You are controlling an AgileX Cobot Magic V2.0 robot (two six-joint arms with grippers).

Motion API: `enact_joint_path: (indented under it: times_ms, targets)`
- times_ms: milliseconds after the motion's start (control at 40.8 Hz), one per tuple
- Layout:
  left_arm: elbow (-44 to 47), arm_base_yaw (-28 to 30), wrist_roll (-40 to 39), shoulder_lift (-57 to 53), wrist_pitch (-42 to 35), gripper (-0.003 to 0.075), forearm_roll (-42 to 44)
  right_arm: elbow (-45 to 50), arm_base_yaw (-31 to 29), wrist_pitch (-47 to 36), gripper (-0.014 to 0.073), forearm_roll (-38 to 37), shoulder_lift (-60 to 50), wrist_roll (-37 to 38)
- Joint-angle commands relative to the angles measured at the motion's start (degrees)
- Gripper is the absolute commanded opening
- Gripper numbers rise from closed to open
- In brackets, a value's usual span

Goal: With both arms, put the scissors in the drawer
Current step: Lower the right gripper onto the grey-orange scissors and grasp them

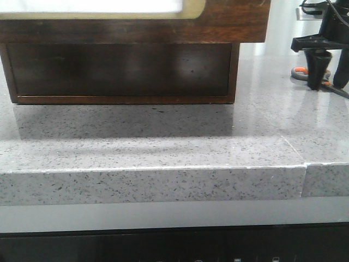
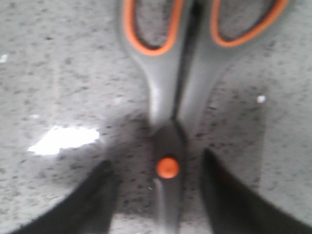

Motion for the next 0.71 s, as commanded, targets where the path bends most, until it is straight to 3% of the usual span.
enact_joint_path:
  times_ms: [0,98,220,686]
  targets:
    - [-2.0,-0.6,-0.5,0.3,-4.4,0.0543,-0.2,-1.7,-0.4,-1.3,0.0244,0.8,-2.7,-0.6]
    - [-2.0,-0.6,-0.5,0.3,-4.4,0.0543,-0.2,-1.7,-0.4,-1.6,0.0106,0.8,-2.7,-0.6]
    - [-2.0,-0.6,-0.5,0.3,-4.4,0.0543,-0.2,-1.7,-0.4,-1.6,0.0031,0.8,-2.7,-0.6]
    - [-2.0,-0.6,-0.5,0.3,-4.4,0.0543,-0.2,-1.7,-0.1,-4.9,0.0029,2.7,-14.4,-0.6]
